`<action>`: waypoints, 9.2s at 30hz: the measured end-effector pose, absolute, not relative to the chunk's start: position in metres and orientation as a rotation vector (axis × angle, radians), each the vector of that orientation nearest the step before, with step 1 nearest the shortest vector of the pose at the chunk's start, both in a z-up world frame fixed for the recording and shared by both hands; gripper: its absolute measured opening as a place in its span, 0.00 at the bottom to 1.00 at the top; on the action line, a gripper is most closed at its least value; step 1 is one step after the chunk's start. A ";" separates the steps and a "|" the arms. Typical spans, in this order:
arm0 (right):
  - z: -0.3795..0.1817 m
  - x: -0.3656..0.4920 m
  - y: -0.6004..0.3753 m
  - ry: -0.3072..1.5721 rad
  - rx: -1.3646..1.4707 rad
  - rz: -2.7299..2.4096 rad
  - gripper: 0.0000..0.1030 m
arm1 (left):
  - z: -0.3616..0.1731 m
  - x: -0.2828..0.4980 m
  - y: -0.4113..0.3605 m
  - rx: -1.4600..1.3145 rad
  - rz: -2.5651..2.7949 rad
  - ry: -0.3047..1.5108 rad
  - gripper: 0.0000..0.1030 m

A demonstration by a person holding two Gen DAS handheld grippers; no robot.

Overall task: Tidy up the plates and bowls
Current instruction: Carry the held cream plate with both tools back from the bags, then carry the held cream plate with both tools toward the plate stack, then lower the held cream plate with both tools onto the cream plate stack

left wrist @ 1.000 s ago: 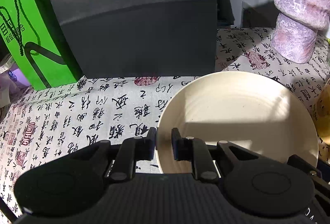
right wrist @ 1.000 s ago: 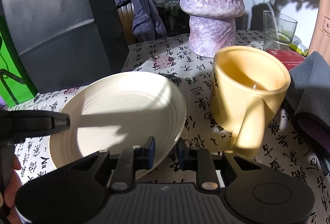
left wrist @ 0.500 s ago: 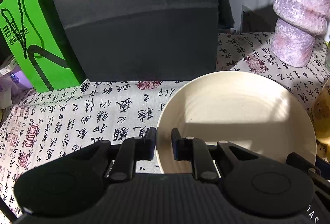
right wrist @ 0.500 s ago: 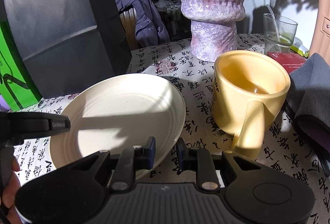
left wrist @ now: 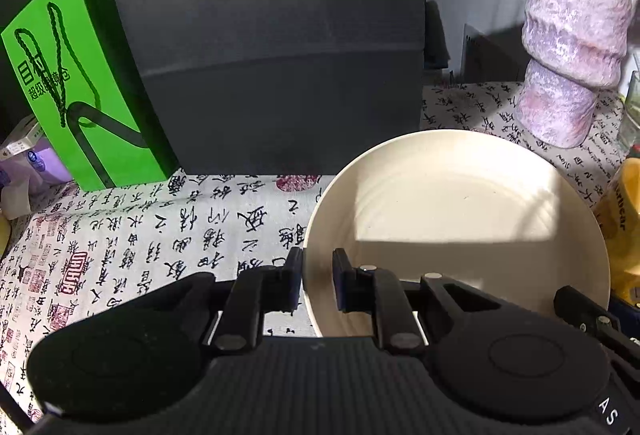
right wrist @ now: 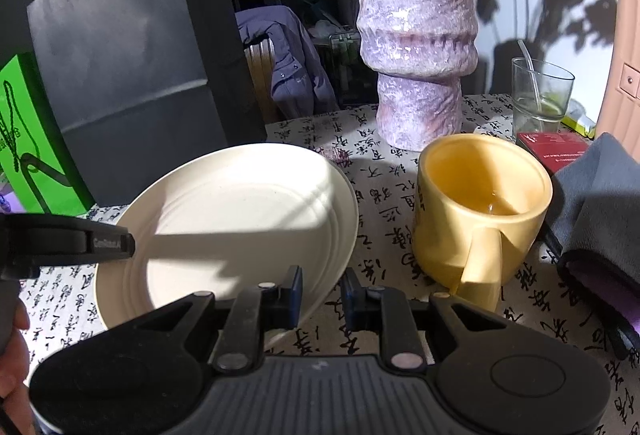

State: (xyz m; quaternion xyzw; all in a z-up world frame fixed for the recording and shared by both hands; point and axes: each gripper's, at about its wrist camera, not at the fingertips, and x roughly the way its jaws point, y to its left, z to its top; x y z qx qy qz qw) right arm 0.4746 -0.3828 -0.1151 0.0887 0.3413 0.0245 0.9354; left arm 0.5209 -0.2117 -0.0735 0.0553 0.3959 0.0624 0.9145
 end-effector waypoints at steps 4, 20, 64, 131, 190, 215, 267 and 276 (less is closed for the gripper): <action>-0.110 0.470 -0.382 0.678 0.181 0.057 0.19 | -0.065 0.517 -0.209 0.106 0.121 0.803 0.16; -0.091 0.454 -0.388 0.625 0.213 0.096 0.19 | -0.043 0.496 -0.201 0.073 0.092 0.740 0.16; -0.033 0.366 -0.386 0.528 0.214 0.092 0.17 | 0.019 0.398 -0.191 0.065 0.058 0.629 0.16; 0.013 0.172 -0.360 0.453 0.170 0.127 0.17 | 0.074 0.189 -0.148 -0.042 0.048 0.512 0.16; -0.052 0.060 -0.323 0.527 0.191 0.163 0.17 | 0.003 0.070 -0.106 -0.091 0.026 0.560 0.16; -0.104 0.068 -0.333 0.617 0.207 0.109 0.17 | -0.059 0.088 -0.116 -0.101 0.008 0.669 0.16; -0.137 0.090 -0.313 0.557 0.019 0.053 0.20 | -0.090 0.122 -0.108 -0.101 0.033 0.660 0.16; -0.138 0.088 -0.323 0.538 0.078 0.063 0.20 | -0.099 0.128 -0.101 -0.125 0.012 0.682 0.16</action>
